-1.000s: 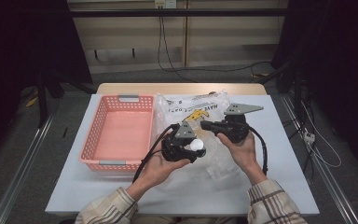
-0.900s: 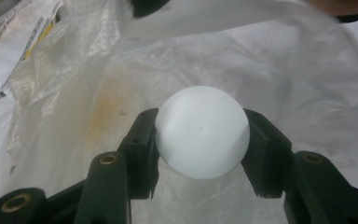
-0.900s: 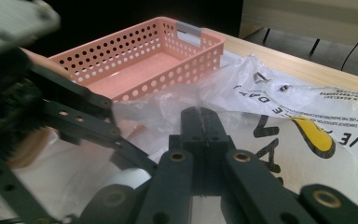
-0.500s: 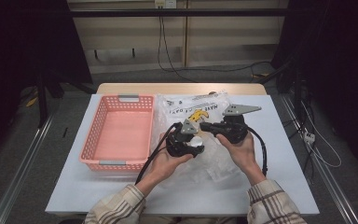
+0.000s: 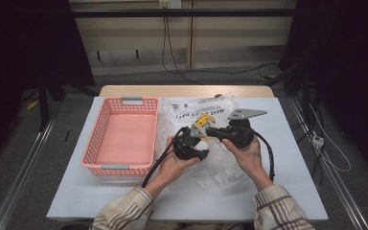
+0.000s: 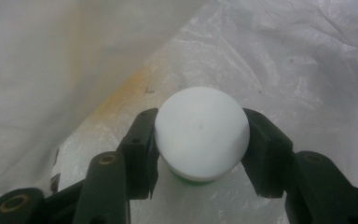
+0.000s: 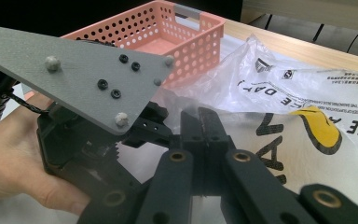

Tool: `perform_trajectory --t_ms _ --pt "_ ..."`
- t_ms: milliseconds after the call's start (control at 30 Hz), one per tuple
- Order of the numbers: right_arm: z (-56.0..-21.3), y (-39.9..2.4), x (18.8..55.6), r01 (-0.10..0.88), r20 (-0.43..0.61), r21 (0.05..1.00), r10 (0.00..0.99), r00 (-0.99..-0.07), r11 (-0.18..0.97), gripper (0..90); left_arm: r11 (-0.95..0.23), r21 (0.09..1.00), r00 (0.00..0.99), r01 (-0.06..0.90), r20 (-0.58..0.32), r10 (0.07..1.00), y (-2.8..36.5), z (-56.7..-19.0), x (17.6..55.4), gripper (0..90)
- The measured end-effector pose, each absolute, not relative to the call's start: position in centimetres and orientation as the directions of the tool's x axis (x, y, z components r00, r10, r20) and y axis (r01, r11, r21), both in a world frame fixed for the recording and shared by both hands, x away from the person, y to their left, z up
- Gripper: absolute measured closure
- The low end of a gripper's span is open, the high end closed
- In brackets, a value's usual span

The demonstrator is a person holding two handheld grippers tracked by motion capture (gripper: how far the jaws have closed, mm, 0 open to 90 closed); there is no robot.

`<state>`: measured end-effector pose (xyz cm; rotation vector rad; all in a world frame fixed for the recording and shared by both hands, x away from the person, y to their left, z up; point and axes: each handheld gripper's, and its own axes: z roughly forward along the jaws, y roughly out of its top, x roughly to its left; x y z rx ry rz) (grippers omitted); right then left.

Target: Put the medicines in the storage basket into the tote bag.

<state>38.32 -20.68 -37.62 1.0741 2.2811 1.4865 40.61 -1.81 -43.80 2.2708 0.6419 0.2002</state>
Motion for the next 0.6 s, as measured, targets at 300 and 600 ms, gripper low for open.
perform_trajectory --t_ms 300,600 --pt "-37.6 -20.7 38.3 0.456 0.204 0.862 0.674 -0.71 0.22 90.0 -0.582 0.723 0.873 0.372 -0.061 0.483 -1.6 -43.2 40.3 31.9" --pt "-37.6 -20.9 38.4 0.46 0.207 0.862 0.679 -0.704 0.215 90.0 -0.545 0.757 0.874 0.361 -0.071 0.48 -0.8 -41.4 39.4 17.6"
